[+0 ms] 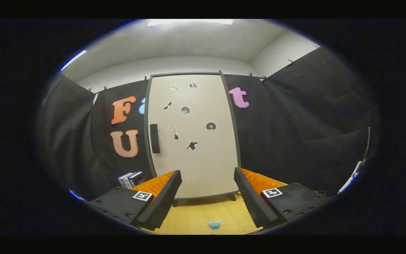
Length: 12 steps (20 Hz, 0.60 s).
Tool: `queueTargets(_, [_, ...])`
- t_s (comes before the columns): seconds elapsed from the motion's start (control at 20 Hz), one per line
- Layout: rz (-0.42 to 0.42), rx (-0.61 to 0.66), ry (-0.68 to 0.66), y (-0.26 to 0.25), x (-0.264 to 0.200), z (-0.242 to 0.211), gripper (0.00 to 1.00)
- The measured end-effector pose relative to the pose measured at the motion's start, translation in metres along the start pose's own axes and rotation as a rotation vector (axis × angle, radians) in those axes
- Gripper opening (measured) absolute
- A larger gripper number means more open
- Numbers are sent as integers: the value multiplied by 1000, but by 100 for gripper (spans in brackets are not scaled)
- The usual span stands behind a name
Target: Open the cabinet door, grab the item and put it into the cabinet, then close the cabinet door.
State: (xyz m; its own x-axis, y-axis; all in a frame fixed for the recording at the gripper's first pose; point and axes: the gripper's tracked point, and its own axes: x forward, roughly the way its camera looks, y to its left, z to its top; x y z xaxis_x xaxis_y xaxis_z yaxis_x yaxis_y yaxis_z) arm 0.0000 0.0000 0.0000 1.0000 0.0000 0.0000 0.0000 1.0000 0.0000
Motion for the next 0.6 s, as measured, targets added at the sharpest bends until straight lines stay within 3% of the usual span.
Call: queueTargets(0.6, [-3,14,-12,5,2,2,97])
